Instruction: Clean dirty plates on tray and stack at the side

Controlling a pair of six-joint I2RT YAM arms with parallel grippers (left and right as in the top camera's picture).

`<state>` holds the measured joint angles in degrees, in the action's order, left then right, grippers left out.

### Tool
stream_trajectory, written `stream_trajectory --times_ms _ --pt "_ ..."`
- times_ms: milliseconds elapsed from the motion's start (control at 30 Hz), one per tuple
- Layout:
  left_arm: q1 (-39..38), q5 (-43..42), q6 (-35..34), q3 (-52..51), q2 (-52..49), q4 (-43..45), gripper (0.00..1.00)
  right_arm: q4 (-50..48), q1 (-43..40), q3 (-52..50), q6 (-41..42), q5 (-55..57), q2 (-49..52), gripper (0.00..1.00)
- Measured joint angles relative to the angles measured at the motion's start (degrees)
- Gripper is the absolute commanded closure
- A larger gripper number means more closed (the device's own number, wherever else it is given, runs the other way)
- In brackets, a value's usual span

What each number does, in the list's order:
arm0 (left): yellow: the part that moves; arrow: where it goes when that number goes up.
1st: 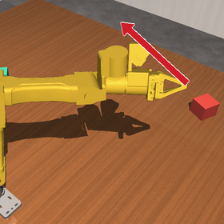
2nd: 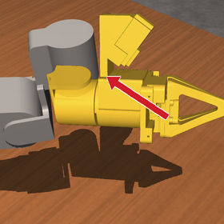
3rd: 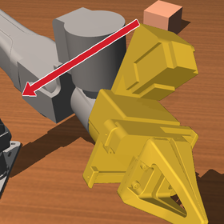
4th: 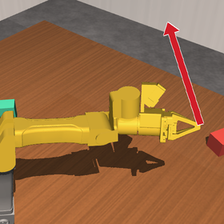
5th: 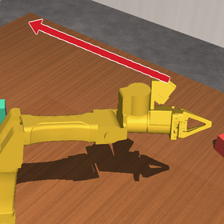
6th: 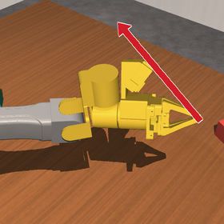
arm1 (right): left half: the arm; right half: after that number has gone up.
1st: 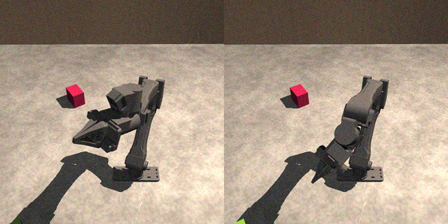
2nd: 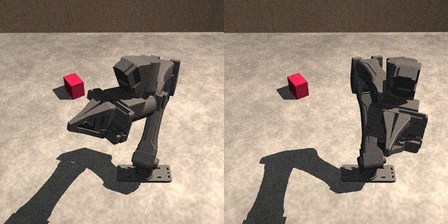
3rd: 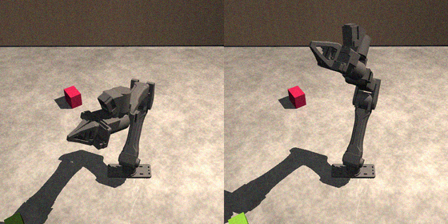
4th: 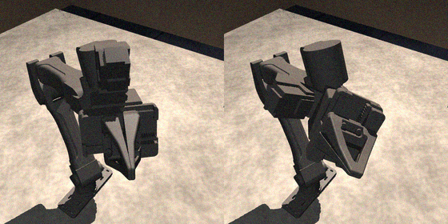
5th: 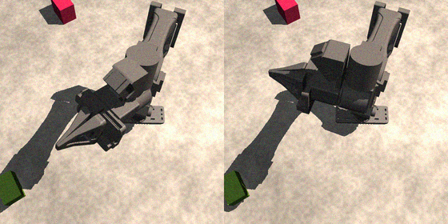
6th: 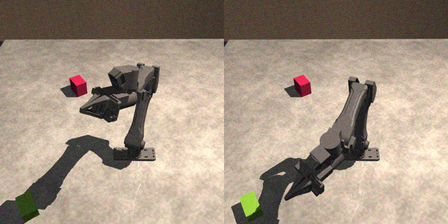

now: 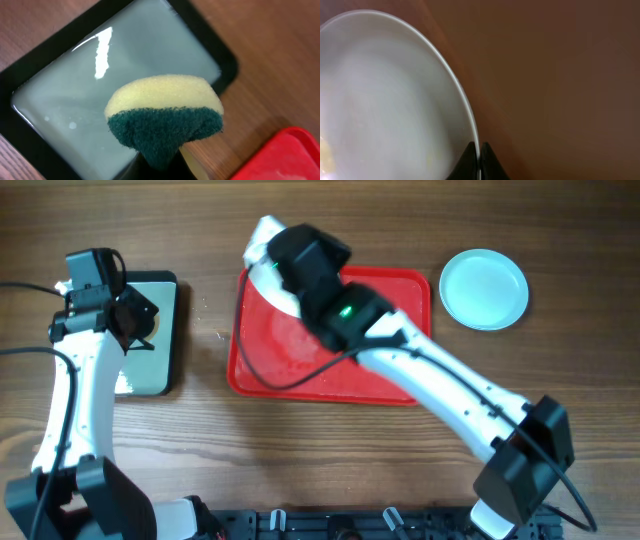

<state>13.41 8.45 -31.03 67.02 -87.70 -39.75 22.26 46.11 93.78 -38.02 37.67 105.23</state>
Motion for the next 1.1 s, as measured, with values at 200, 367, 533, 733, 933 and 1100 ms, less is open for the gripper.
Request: stream_trajectory --times_ms 200,367,533,733,933,1100 --pt "1.9 -1.3 0.0 -0.1 -6.3 2.4 0.96 -16.7 7.5 0.0 -21.9 19.0 0.0 0.96" --pt "3.5 -1.5 0.0 -0.2 -10.6 4.5 0.96 -20.5 10.0 0.0 -30.2 24.5 0.0 0.96" --pt "5.3 -1.7 0.0 -0.2 -13.5 6.9 0.14 -20.5 10.0 0.0 -31.3 26.1 0.0 0.96" --pt "6.2 -1.7 -0.4 -0.2 -14.1 8.1 0.01 -19.8 9.9 0.0 -29.9 26.5 0.0 0.96" --pt "6.2 -1.9 -0.4 -0.2 -12.1 6.0 0.00 -10.9 7.1 0.0 -21.3 23.5 0.0 0.96" --pt "6.2 -5.9 -0.4 -0.1 -1.6 4.5 0.00 -1.0 2.4 0.0 -6.5 14.1 0.0 0.96"
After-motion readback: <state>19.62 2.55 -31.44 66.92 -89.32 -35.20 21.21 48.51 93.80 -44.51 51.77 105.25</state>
